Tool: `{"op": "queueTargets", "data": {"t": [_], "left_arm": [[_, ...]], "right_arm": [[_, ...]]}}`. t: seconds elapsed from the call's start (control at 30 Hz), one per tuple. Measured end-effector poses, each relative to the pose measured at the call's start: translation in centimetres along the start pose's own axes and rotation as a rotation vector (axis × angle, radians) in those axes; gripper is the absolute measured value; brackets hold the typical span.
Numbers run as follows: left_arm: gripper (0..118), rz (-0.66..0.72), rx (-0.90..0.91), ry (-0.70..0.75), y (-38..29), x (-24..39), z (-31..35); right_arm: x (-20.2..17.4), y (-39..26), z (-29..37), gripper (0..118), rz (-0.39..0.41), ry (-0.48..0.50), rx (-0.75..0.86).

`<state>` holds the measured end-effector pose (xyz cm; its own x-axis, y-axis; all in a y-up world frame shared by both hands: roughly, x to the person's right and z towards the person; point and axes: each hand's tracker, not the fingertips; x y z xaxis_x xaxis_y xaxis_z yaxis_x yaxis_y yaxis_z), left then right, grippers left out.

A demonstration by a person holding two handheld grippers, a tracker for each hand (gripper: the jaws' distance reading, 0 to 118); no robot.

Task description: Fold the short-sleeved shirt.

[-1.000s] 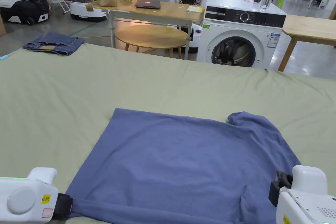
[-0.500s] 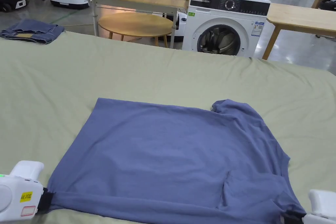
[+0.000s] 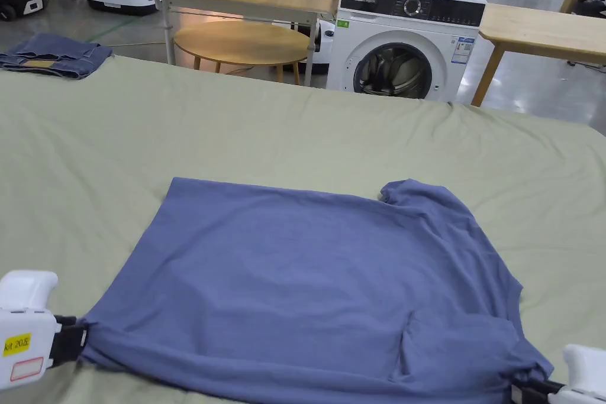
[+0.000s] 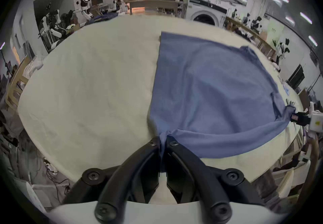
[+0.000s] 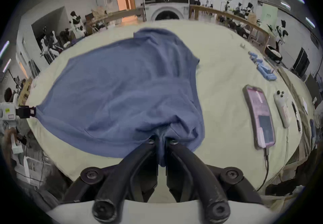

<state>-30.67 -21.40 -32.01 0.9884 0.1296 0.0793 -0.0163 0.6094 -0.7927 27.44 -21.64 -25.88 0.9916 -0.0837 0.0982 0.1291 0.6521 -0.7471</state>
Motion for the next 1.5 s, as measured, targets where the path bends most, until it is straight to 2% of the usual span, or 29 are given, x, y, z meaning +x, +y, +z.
{"op": "queueTargets", "data": {"t": [0.17, 0.3, 0.53, 0.73, 0.87, 0.97, 1.0, 1.03, 1.07, 1.1, 1.27, 1.33, 1.37, 1.43, 1.47, 1.5], "left_arm": [[0, -0.007, 0.083, -0.013, 4.4, 0.0, 0.4], [0, 0.006, 0.122, -0.020, 8.6, -0.2, -1.0], [0, -0.001, 0.078, -0.017, 14.9, -0.3, -8.1], [0, -0.005, -0.019, -0.001, 16.6, -0.3, -13.6], [0, -0.004, -0.051, 0.025, 16.6, -0.2, -14.9], [1, 0.017, -0.052, 0.020, 16.4, -0.2, -14.9], [7, 0.014, -0.057, 0.023, 16.4, -0.1, -14.7], [18, 0.001, -0.047, 0.023, 15.9, 0.0, -14.2], [38, -0.035, -0.016, 0.018, 15.7, 0.2, -13.6], [45, -0.054, 0.011, 0.018, 15.9, 0.3, -13.0], [48, -0.039, 0.234, -0.036, 14.7, 2.0, -7.8], [48, -0.059, 0.333, -0.044, 13.5, 3.0, -5.8], [48, -0.066, 0.389, -0.037, 13.3, 3.7, -4.9], [46, -0.082, 0.482, -0.015, 11.8, 4.9, -3.2], [32, -0.092, 0.534, 0.002, 11.0, 5.6, -2.4], [19, -0.106, 0.569, 0.011, 10.8, 6.1, -2.1]], "right_arm": [[-0.4, 4.5, 0.7, 5, 0.010, -0.001, 0.058], [-0.4, 8.8, -1.1, 5, -0.001, -0.005, 0.087], [0.3, 14.9, -9.2, 5, -0.055, -0.006, 0.011], [1.1, 16.6, -15.6, 6, -0.097, -0.008, -0.062], [0.5, 16.6, -16.9, 6, -0.056, -0.017, -0.077], [-0.1, 16.6, -16.5, 11, -0.026, -0.039, -0.038], [-0.4, 16.6, -16.1, 17, -0.015, -0.053, -0.023], [-0.8, 16.7, -15.4, 26, 0.002, -0.083, 0.015], [-1.2, 16.6, -14.7, 39, 0.021, -0.104, 0.057], [-1.6, 16.6, -13.9, 45, 0.035, -0.116, 0.101], [-4.6, 15.7, -9.0, 46, 0.033, -0.105, 0.315], [-5.9, 14.9, -7.6, 45, 0.034, -0.104, 0.404], [-6.7, 14.4, -6.7, 39, 0.038, -0.108, 0.449], [-8.5, 13.5, -5.2, 15, 0.053, -0.118, 0.530], [-9.2, 13.0, -4.6, 6, 0.067, -0.115, 0.564], [-9.7, 12.6, -4.1, 3, 0.071, -0.112, 0.588]]}}
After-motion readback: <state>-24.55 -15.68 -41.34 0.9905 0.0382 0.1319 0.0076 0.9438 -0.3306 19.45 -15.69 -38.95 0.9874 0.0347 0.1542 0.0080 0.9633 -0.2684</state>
